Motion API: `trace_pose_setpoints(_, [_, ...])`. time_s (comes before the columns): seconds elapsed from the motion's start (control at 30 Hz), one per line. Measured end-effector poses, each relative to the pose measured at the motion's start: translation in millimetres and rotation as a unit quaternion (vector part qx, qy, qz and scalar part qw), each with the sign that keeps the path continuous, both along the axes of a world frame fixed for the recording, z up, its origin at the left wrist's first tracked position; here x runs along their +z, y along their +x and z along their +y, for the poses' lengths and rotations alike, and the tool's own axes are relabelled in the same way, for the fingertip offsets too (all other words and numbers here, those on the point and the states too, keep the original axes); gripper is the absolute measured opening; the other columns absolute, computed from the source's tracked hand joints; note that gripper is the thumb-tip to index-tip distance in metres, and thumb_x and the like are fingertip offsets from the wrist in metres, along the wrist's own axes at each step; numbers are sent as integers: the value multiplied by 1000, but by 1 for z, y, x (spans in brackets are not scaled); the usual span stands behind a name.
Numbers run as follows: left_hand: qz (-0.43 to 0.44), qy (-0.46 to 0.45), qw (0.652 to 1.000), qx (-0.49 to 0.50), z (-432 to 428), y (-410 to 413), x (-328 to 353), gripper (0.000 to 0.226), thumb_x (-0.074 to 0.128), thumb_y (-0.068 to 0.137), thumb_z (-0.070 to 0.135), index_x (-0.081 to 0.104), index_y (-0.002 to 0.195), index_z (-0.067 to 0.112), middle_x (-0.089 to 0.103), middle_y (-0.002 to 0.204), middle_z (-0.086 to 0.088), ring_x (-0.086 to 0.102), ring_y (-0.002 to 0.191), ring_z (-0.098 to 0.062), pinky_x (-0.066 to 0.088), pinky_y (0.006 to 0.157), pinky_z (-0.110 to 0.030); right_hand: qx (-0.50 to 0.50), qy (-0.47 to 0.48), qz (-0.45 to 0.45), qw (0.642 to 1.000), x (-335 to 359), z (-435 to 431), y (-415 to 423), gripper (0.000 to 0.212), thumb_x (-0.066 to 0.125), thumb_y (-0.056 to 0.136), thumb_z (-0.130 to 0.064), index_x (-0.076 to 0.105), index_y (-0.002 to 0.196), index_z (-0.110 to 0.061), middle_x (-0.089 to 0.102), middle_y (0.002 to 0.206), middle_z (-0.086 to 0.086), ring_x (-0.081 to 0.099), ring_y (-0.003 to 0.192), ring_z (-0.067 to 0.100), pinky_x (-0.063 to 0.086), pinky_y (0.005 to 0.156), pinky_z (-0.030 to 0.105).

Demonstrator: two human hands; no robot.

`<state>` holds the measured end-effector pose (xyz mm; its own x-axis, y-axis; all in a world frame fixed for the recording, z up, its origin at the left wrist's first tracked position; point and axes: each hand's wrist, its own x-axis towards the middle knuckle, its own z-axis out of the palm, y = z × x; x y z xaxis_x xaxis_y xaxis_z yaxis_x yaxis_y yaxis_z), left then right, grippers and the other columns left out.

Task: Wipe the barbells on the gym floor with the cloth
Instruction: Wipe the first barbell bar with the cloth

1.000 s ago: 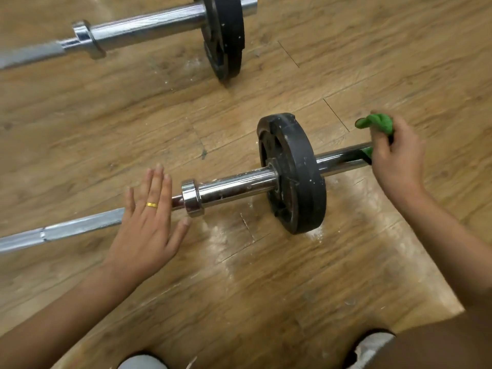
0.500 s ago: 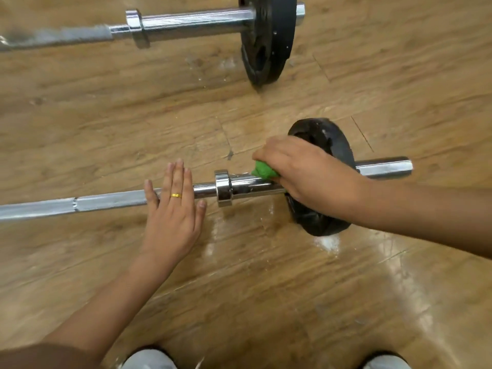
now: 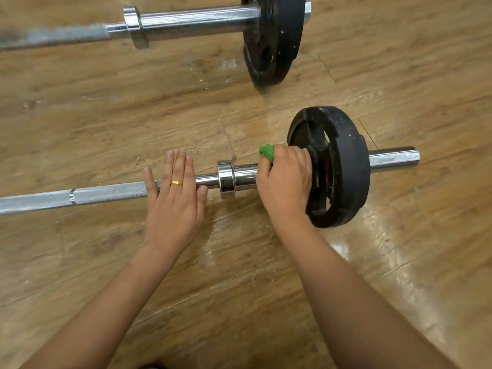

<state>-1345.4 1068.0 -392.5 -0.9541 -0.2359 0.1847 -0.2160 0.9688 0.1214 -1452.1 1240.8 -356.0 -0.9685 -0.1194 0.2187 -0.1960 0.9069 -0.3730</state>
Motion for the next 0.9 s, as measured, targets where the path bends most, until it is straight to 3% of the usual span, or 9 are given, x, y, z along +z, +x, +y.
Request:
trace_pose_setpoints(0.07, [-2, -1, 1000, 1, -2, -4, 1, 61, 29, 106, 36, 30, 155, 0, 25, 164, -14, 12, 155, -28, 0, 122, -58, -1, -36, 9, 999, -6, -10, 8, 26, 48, 95, -28, 66, 104, -12, 66, 100, 1, 56, 106, 21, 26, 120, 43])
trace_pose_setpoints(0.2, [-15, 3, 1000, -3, -7, -11, 2, 60, 28, 106, 36, 30, 155, 1, 24, 165, -14, 11, 155, -28, -3, 121, -57, 97, -47, 17, 994, -19, 5, 11, 36, 46, 97, -31, 62, 122, -11, 64, 124, 2, 50, 128, 21, 22, 123, 42])
trace_pose_setpoints(0.37, [-18, 3, 1000, -3, -10, -19, 3, 59, 26, 107, 36, 30, 155, 1, 25, 165, -13, 11, 155, -28, -5, 121, -57, 19, -65, 25, 997, -19, 0, 1, 38, 43, 97, -30, 62, 123, -9, 64, 125, 3, 47, 134, 22, 18, 124, 41])
trace_pose_setpoints(0.5, [-27, 5, 1000, -5, -13, -24, 5, 59, 25, 107, 36, 31, 154, 0, 26, 164, -14, 12, 155, -28, -4, 121, -58, 75, -53, 40, 995, -26, 10, -9, 35, 45, 98, -28, 62, 121, -9, 64, 123, 4, 49, 131, 23, 23, 122, 43])
trace_pose_setpoints(0.63, [-34, 16, 999, -6, -17, -29, 6, 60, 24, 107, 37, 31, 154, 0, 27, 164, -14, 11, 155, -28, -5, 120, -58, 23, -71, 48, 996, -24, -3, -9, 30, 50, 98, -23, 62, 121, -8, 64, 124, 3, 47, 133, 23, 20, 123, 42])
trace_pose_setpoints(0.73, [-36, 19, 999, -5, -18, -33, 8, 61, 25, 106, 37, 31, 154, 0, 27, 164, -14, 10, 155, -27, -7, 120, -58, 74, -78, 60, 992, -30, 4, -13, 28, 52, 97, -19, 63, 120, -8, 64, 123, 4, 48, 132, 24, 24, 121, 45])
trace_pose_setpoints(0.9, [-41, 31, 999, -6, -21, -39, 8, 61, 24, 106, 38, 30, 155, 1, 25, 165, -12, 10, 155, -27, -6, 120, -58, 49, -105, 61, 991, -32, -7, -9, 33, 51, 97, -18, 61, 126, -7, 62, 130, 5, 44, 138, 25, 20, 123, 47])
